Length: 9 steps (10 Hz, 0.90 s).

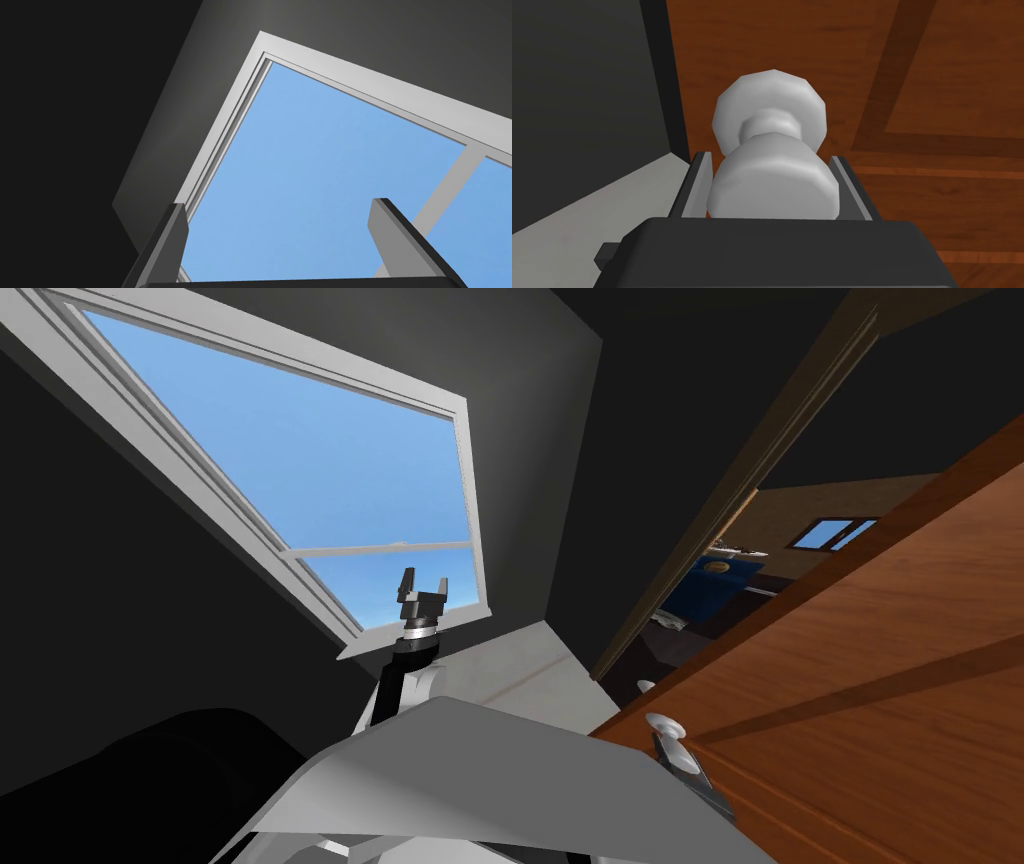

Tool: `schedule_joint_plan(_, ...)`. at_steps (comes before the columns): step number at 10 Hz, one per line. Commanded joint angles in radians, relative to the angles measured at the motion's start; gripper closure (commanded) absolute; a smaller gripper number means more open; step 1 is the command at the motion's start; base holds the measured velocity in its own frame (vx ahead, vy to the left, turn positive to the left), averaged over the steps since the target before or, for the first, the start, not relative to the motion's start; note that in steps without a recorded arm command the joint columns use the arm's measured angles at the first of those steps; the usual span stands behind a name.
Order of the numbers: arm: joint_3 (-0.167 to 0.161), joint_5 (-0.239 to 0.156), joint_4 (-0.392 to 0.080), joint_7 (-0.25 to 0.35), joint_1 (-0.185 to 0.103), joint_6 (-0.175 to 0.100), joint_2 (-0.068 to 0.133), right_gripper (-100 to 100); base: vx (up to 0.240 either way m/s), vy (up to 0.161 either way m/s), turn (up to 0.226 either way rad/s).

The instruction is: Pull the door open

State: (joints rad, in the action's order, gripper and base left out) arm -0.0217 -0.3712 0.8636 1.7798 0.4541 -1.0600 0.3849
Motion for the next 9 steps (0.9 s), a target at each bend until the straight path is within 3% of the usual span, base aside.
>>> schedule_joint_plan(1, -0.011, 0.011, 0.011, 0.004, 0.008, -0.009, 0.004, 100, -0.203, -0.033, 0.043)
schedule_joint_plan(8, -0.081, 0.078, 0.028, 0.034, 0.041, -0.078, 0.031, 100, -0.202, -0.031, 0.039)
schedule_joint_plan(9, -0.078, 0.074, 0.032, 0.029, 0.040, -0.065, 0.027, 100, -0.077, -0.010, 0.015)
